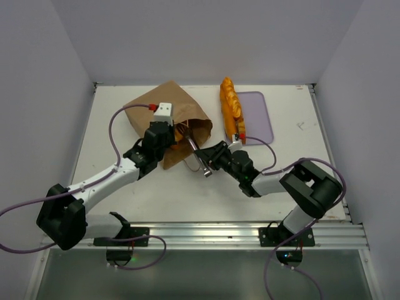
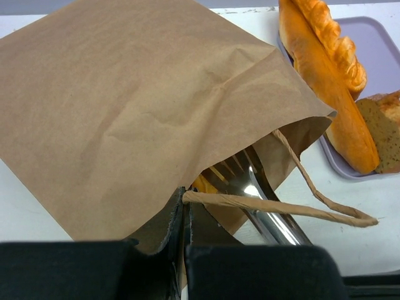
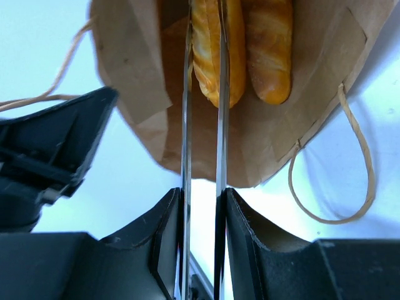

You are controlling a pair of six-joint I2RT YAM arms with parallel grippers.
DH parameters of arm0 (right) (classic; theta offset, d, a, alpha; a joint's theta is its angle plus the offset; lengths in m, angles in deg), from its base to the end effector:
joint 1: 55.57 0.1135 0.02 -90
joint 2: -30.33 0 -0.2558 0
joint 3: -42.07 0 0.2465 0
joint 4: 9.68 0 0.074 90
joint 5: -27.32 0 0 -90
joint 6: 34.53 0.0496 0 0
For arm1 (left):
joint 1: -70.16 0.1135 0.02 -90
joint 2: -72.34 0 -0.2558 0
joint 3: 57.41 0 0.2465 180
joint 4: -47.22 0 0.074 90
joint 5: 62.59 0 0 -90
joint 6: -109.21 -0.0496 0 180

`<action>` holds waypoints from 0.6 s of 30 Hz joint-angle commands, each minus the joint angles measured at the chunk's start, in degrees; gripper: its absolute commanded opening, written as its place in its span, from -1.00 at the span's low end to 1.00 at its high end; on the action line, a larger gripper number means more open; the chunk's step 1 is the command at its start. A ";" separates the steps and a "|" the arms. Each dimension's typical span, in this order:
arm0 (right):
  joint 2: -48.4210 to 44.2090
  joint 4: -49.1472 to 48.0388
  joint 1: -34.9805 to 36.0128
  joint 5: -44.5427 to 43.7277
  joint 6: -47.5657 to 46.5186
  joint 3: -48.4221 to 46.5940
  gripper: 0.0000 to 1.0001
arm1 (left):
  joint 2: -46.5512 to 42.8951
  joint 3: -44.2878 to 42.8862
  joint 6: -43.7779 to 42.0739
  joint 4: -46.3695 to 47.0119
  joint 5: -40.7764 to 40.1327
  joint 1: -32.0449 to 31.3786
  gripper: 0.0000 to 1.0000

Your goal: Take the fake bread out of the paper bag

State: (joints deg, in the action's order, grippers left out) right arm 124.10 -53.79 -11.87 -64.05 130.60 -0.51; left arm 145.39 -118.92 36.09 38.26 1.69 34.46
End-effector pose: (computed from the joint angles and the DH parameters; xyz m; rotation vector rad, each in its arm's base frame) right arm 0.2278 0.2160 0.1614 0.5469 1.8678 1.4683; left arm 0.2547 -0.1565 0.2673 0.0136 1.8963 -0.1921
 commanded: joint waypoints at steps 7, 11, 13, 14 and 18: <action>-8.51 -4.74 -0.37 1.10 0.89 3.61 -1.00 | 1.83 -3.21 -0.98 3.31 -0.04 2.48 -1.00; -10.89 -3.69 -0.46 3.03 0.80 5.46 -1.00 | 1.21 -2.86 -0.98 3.75 -0.04 2.48 -1.00; -12.03 -3.42 -0.46 3.65 0.80 6.43 -1.00 | 0.33 -2.16 -1.15 4.54 0.05 2.66 -1.00; -13.69 -2.03 -0.46 3.74 0.72 6.69 -1.00 | 0.07 -2.06 -1.15 4.63 -0.04 2.66 -1.00; -20.72 6.76 -0.46 3.65 -3.40 7.13 -1.00 | -0.19 -2.68 -1.59 3.93 -0.21 2.74 -1.00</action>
State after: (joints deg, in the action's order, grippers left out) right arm 109.77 -49.11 -12.15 -61.05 130.19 6.94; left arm 146.97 -119.92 35.39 39.49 1.82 36.51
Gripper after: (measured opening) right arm 0.350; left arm 0.010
